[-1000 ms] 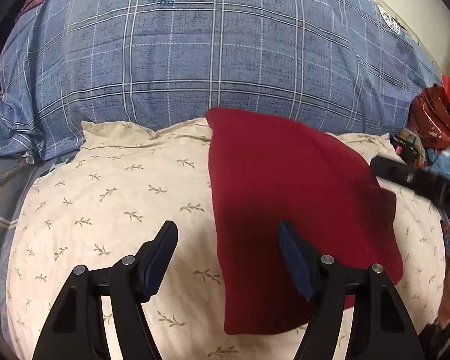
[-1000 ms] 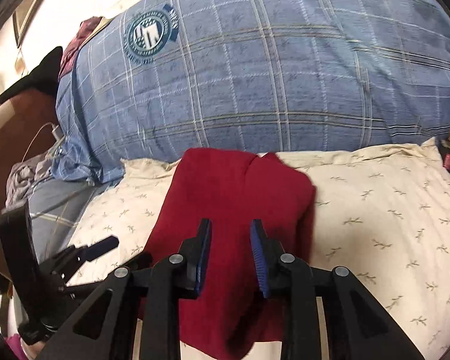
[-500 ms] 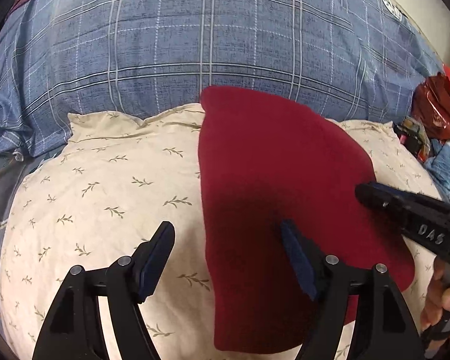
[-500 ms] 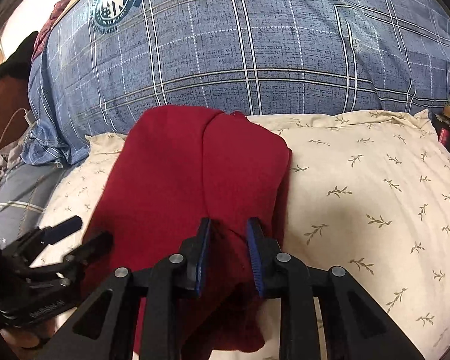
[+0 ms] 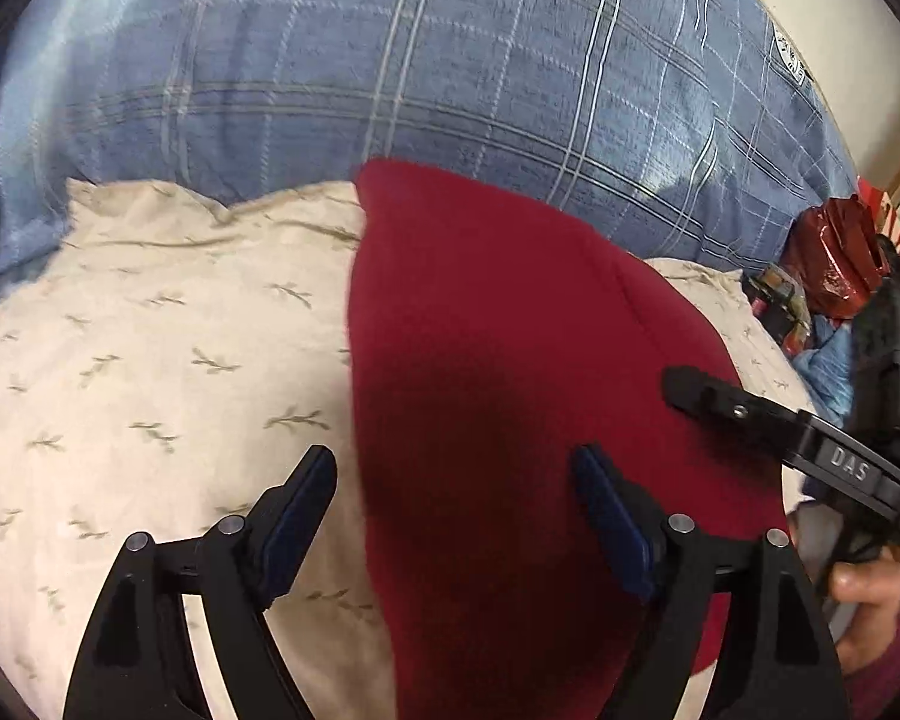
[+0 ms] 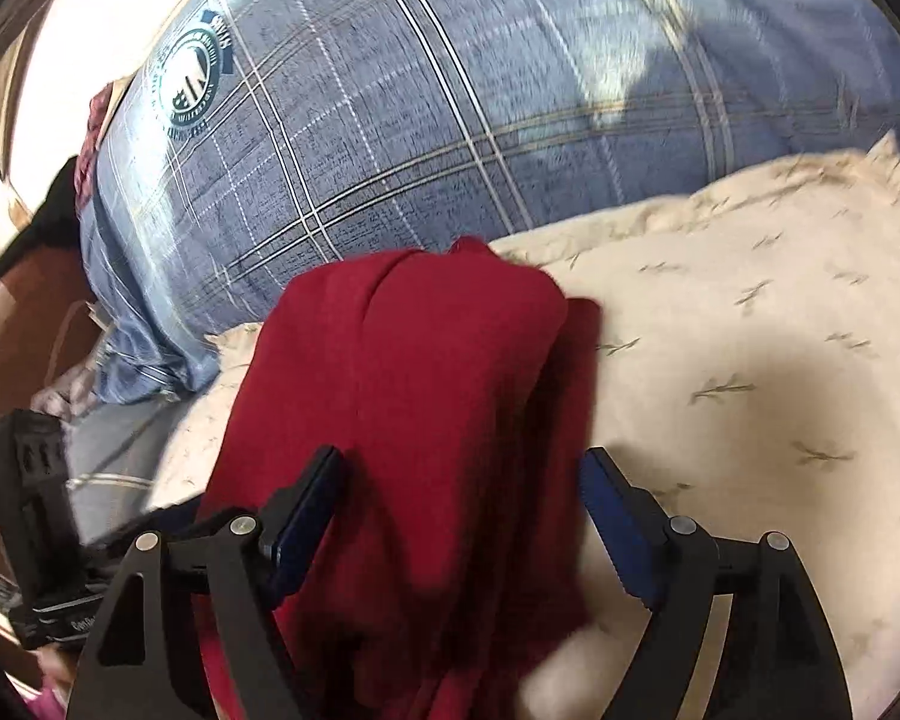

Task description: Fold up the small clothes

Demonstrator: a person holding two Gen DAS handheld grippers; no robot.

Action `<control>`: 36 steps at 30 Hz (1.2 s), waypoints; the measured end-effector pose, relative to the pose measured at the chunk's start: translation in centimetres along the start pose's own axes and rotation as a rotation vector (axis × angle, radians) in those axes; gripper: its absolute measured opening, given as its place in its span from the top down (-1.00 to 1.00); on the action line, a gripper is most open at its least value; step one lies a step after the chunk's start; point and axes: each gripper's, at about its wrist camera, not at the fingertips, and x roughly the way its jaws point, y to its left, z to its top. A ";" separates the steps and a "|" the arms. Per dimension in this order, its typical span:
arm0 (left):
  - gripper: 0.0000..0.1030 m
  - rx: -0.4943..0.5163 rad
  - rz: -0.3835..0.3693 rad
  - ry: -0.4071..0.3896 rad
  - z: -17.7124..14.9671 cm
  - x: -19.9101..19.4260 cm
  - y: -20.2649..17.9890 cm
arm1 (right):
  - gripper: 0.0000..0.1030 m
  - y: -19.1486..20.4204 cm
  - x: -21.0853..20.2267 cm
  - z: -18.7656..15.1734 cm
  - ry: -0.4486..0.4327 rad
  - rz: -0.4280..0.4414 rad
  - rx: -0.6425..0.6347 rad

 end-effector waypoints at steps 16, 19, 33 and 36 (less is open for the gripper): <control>0.07 0.018 -0.057 0.011 -0.2 -2.2 0.4 | 0.17 5.4 -2.5 -0.7 -0.004 0.111 -0.057; 0.07 0.033 -0.045 0.016 -1.9 -5.1 1.5 | 0.17 7.2 -2.9 -2.3 0.036 0.147 -0.063; -0.18 -0.017 0.137 -0.103 -7.4 -10.5 3.9 | -0.14 10.0 -3.5 -4.9 0.008 0.030 -0.102; -0.18 0.001 0.135 -0.098 -8.2 -10.6 2.9 | 0.50 11.4 -1.0 -4.6 0.062 -0.028 -0.186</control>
